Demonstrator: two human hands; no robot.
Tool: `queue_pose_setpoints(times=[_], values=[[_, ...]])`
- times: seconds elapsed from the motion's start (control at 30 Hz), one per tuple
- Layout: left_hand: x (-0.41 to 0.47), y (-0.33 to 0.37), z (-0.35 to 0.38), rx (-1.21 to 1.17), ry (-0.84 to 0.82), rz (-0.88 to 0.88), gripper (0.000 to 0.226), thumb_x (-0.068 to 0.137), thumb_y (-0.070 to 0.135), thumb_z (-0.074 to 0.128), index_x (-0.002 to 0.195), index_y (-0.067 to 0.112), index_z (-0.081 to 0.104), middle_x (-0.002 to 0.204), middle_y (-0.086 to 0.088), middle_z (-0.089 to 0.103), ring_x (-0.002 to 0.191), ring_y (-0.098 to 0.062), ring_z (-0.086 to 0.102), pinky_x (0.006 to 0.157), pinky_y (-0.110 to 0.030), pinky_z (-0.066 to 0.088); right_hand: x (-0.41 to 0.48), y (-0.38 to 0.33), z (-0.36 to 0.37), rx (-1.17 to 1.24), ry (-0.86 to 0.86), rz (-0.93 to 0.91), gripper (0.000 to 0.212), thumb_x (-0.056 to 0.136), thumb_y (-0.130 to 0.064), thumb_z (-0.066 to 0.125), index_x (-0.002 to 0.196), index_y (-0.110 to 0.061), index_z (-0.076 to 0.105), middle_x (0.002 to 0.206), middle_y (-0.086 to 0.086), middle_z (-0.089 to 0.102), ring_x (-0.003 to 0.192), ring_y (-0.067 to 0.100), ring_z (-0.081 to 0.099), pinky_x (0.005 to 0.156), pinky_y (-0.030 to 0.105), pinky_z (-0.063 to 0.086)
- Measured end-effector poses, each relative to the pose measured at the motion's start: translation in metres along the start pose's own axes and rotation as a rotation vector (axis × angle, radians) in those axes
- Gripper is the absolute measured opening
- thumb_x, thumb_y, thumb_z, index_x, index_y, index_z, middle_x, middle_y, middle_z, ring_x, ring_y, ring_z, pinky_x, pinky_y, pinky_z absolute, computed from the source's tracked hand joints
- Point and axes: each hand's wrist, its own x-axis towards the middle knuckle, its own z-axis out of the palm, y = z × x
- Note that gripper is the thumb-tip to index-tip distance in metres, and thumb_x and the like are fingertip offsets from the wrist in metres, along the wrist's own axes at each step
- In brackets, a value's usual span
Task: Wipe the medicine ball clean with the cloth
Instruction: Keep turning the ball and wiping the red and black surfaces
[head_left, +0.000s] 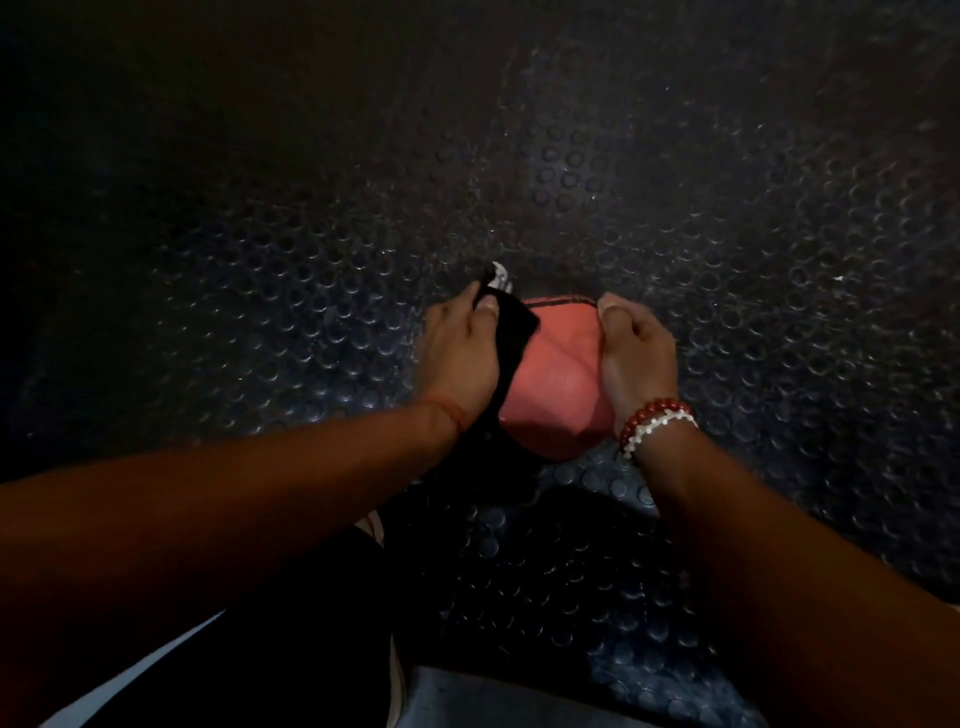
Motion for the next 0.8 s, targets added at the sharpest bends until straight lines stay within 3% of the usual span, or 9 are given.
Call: queue_pose_setpoints(times=[0.1,0.2,0.3,0.4,0.47,0.53,0.63,0.7,0.8], values=[[-0.02,0.003,-0.001,0.252,0.007,0.406,0.059,0.091,0.051,0.036,0.143,0.026,0.049,0.146,-0.006,0.046,0.134,-0.025,0.04,0.114,-0.031,0.024,-0.003,0.0,0.002,0.002,-0.002,-0.013,0.046,0.081,-0.048,0.05,0.112,-0.02,0.069,0.12,0.001,0.065,0.112,0.013,0.058,0.104,0.034,0.043],[0.0,0.019,-0.005,0.493,-0.125,0.699,0.055,0.092,0.052,0.036,0.139,0.029,0.054,0.142,-0.003,0.052,0.131,-0.024,0.044,0.11,-0.03,0.027,-0.007,0.003,0.002,0.001,0.005,-0.042,0.058,0.073,-0.054,0.045,0.111,-0.019,0.07,0.114,0.003,0.068,0.108,0.014,0.061,0.102,0.037,0.046],[0.027,0.038,-0.005,0.492,-0.268,0.583,0.042,0.096,0.046,0.047,0.134,0.032,0.058,0.134,0.001,0.057,0.125,-0.019,0.05,0.104,-0.025,0.032,-0.008,0.003,0.004,0.043,-0.016,-0.054,0.053,0.076,-0.048,0.047,0.111,-0.015,0.071,0.109,0.003,0.07,0.103,0.013,0.064,0.1,0.037,0.049],[0.05,0.047,-0.006,0.33,-0.353,0.182,0.035,0.1,0.034,0.049,0.127,0.02,0.065,0.134,-0.008,0.06,0.123,-0.024,0.054,0.096,-0.024,0.038,-0.011,0.004,0.003,-0.007,-0.01,-0.031,0.052,0.079,-0.051,0.05,0.118,-0.021,0.067,0.121,0.006,0.063,0.112,0.011,0.058,0.107,0.031,0.041],[0.052,0.041,-0.009,0.171,-0.324,-0.083,0.036,0.1,0.034,0.048,0.124,0.013,0.066,0.131,-0.014,0.062,0.119,-0.027,0.057,0.092,-0.026,0.041,-0.015,0.007,0.001,-0.029,-0.009,-0.029,0.04,0.088,-0.044,0.054,0.12,-0.024,0.066,0.125,0.005,0.06,0.111,0.008,0.053,0.104,0.023,0.037],[0.044,0.033,-0.011,0.076,-0.255,-0.182,0.038,0.1,0.036,0.047,0.123,0.011,0.066,0.13,-0.016,0.062,0.118,-0.029,0.058,0.098,-0.029,0.044,-0.014,0.01,-0.001,-0.054,-0.005,-0.021,0.032,0.092,-0.038,0.055,0.121,-0.027,0.065,0.124,0.001,0.057,0.108,0.004,0.049,0.099,0.018,0.033],[0.026,0.02,-0.01,0.064,-0.182,-0.125,0.04,0.104,0.03,0.038,0.131,0.01,0.06,0.137,-0.016,0.056,0.126,-0.029,0.051,0.109,-0.033,0.037,-0.011,0.009,-0.001,-0.082,-0.024,-0.031,0.031,0.092,-0.038,0.055,0.119,-0.028,0.066,0.125,0.0,0.056,0.106,0.003,0.048,0.096,0.017,0.032],[0.011,0.012,-0.011,0.077,-0.09,-0.025,0.041,0.103,0.035,0.036,0.137,0.021,0.056,0.14,-0.011,0.053,0.13,-0.025,0.046,0.113,-0.031,0.031,-0.009,0.009,-0.001,-0.089,-0.023,-0.044,0.032,0.092,-0.038,0.055,0.12,-0.027,0.066,0.125,0.002,0.058,0.107,0.004,0.05,0.095,0.016,0.033],[-0.005,0.015,-0.009,0.273,-0.101,0.249,0.046,0.097,0.049,0.039,0.14,0.037,0.05,0.141,0.001,0.048,0.131,-0.023,0.042,0.115,-0.033,0.027,-0.013,0.009,0.0,-0.101,-0.034,-0.052,0.039,0.089,-0.045,0.053,0.122,-0.027,0.065,0.123,0.0,0.057,0.108,0.003,0.051,0.097,0.017,0.035]])
